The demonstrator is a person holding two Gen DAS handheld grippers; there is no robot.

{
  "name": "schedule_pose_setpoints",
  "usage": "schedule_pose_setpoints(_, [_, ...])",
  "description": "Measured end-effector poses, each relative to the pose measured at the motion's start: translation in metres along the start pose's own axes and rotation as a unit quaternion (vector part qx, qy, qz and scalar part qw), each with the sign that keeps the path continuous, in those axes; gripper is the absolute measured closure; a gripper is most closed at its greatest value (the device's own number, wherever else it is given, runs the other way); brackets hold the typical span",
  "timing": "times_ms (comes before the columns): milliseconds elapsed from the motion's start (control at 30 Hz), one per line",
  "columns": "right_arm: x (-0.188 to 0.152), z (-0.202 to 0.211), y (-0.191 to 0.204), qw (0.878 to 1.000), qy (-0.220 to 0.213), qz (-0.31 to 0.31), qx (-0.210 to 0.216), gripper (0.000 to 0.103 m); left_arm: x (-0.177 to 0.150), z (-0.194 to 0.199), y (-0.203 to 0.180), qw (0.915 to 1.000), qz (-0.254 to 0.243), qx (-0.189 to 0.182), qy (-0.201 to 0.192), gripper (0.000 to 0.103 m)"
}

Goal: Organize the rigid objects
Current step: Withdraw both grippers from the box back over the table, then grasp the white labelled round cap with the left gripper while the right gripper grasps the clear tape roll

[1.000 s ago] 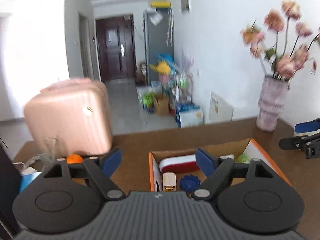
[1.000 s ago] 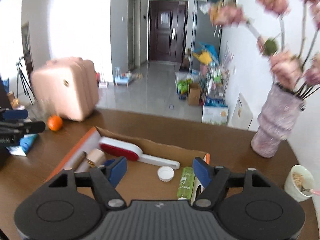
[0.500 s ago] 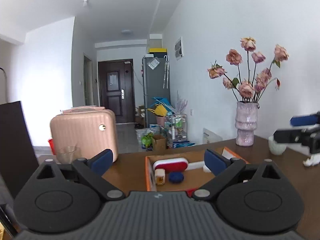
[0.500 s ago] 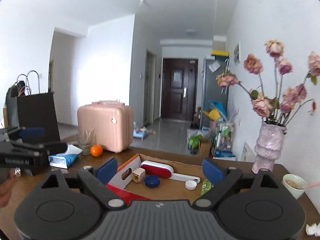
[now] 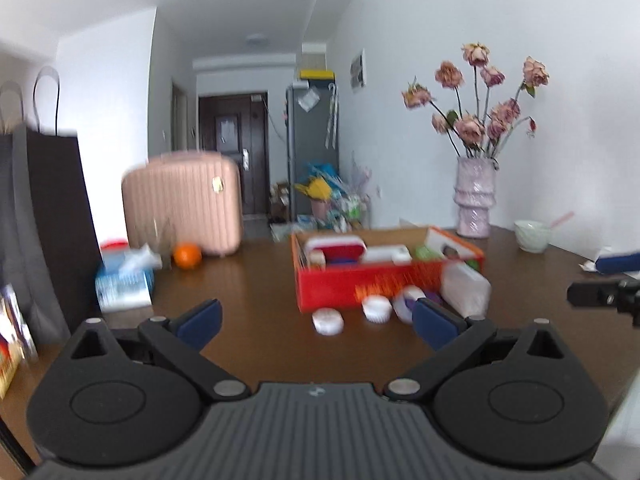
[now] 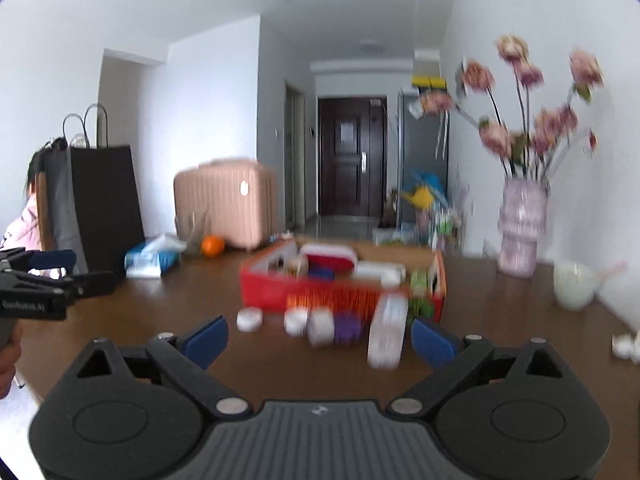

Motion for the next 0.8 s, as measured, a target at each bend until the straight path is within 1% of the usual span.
schedule_pose_setpoints(67, [-0.022,0.006,0.0,1.0,0.022,-0.006,0.004,0.005,-0.019,0.003,0.002,0.9998,0.006,-0.002,0.016,0.0])
schedule_pose_setpoints(133, [-0.043,0.012,0.002,0.999,0.046,0.003,0.003,0.005,-0.032,0.0,0.006,0.9994,0.0,0.015,0.033,0.001])
schedule_pose_setpoints(233, [-0.063,0.022,0.005,0.998,0.059,0.03,-0.003,0.005,-0.044,-0.015,0.01,0.9979,0.009,0.022,0.061,0.008])
schedule_pose_setpoints(300, [-0.067,0.021,0.005,0.997,0.062,0.033,-0.002,0.007,-0.044,-0.027,0.012,0.9973,0.023,0.022,0.066,0.013])
schedule_pose_setpoints(333, [-0.066,0.019,0.004,0.997,0.066,0.03,0.003,0.01,-0.044,-0.031,0.012,0.9971,0.03,0.021,0.067,0.014])
schedule_pose_setpoints(367, [-0.065,0.016,0.003,0.997,0.068,0.025,0.004,0.02,-0.043,-0.036,0.012,0.9969,0.034,0.017,0.069,0.016])
schedule_pose_setpoints(433, [-0.063,0.007,0.002,0.997,0.076,0.012,-0.001,0.027,-0.044,-0.045,0.01,0.9967,0.036,0.01,0.072,0.018])
schedule_pose_setpoints(500, [-0.059,-0.004,0.001,0.997,0.077,-0.002,0.002,0.034,-0.043,-0.055,0.009,0.9963,0.037,0.004,0.078,0.019])
schedule_pose_setpoints(567, [-0.055,-0.02,-0.001,0.996,0.083,-0.016,0.004,0.043,-0.042,-0.07,0.011,0.9958,0.03,-0.001,0.086,0.022])
schedule_pose_setpoints(600, [-0.052,-0.031,0.0,0.996,0.087,-0.022,0.006,0.046,-0.041,-0.079,0.013,0.9955,0.026,0.001,0.091,0.022])
schedule_pose_setpoints(633, [-0.049,-0.044,0.0,0.995,0.092,-0.027,0.006,0.047,-0.039,-0.089,0.016,0.9951,0.022,0.001,0.097,0.023])
schedule_pose_setpoints(700, [-0.044,-0.071,0.003,0.994,0.103,-0.029,0.002,0.048,-0.032,-0.111,0.022,0.9948,0.014,-0.002,0.101,0.023])
schedule_pose_setpoints(800, [-0.031,-0.113,0.013,0.995,0.102,-0.011,0.004,0.047,-0.019,-0.146,0.031,0.9941,0.004,-0.011,0.108,0.023])
Point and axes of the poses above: each gripper's, at about its wrist camera, not at the fingertips, and z roughly against the way its jaws point, y to its left, x to its top, the point moved 7 cm from there along -z, roughly the way its jaws point, and after that the axes turned 13 degrees about -x, right-handed, at the moved point
